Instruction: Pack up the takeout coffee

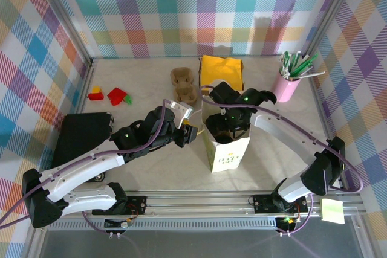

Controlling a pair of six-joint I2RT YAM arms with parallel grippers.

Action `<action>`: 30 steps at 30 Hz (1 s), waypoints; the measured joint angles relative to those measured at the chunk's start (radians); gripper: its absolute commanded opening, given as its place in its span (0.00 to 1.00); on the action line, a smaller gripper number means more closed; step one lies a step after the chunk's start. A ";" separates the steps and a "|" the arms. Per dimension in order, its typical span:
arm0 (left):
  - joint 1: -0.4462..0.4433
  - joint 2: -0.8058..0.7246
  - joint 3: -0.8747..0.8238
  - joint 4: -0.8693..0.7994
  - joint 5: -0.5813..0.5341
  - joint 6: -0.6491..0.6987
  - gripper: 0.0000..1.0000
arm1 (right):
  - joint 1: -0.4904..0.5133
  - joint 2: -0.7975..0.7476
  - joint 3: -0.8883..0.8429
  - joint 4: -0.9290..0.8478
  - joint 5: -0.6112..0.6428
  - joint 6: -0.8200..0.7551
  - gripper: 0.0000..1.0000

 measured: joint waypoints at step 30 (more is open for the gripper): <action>0.000 0.000 0.000 0.000 0.000 -0.015 0.42 | 0.000 -0.099 0.110 -0.026 0.003 0.000 0.88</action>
